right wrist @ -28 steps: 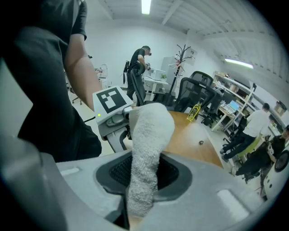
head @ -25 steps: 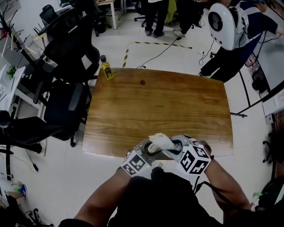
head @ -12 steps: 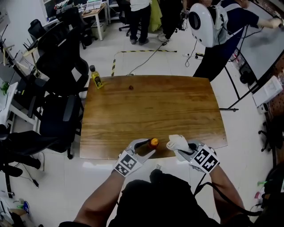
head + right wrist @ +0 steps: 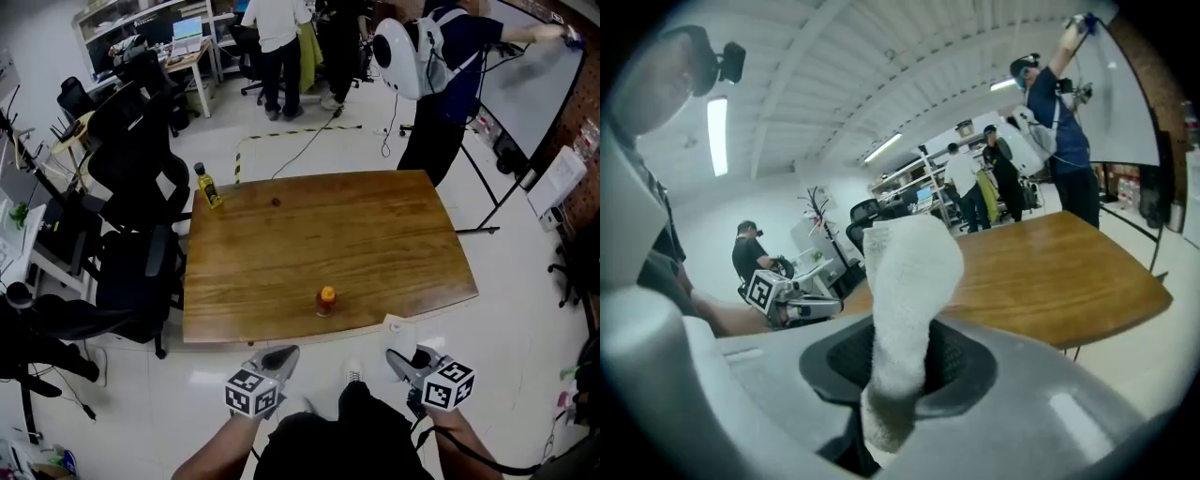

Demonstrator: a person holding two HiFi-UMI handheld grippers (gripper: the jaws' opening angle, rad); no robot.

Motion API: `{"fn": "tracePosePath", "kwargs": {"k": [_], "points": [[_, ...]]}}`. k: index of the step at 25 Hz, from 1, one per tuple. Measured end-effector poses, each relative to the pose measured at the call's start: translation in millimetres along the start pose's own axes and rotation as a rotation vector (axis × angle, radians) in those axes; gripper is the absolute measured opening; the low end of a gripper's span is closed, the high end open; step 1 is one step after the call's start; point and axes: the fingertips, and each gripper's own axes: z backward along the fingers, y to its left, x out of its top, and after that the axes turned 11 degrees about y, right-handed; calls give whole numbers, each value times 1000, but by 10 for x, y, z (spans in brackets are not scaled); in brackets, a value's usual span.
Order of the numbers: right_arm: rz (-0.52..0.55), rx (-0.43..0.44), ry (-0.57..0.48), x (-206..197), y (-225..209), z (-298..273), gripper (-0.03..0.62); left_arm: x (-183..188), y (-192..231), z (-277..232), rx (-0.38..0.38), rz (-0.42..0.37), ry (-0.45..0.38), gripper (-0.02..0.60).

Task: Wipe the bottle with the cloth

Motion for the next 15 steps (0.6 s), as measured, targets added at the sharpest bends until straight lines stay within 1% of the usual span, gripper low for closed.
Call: {"fn": "tracePosePath", "kwargs": {"k": [2,4,7,11,15], "points": [[-44,-3,-42,-55,18,106,80,-57,-128,126,-14,16,10,17],[-44,-2,-56,-90,37,205,80,-48,-268,230,-16,12,-1,17],[-10,8,-39,-144,92,324,80,20,-454,333,5,8,-34,17],[52,43,-15,-178,177,442,80,-6,-620,384,55,59,-64,17],[108,72,-35,-106,101,593,80,24,-817,313,90,61,-103,17]]}}
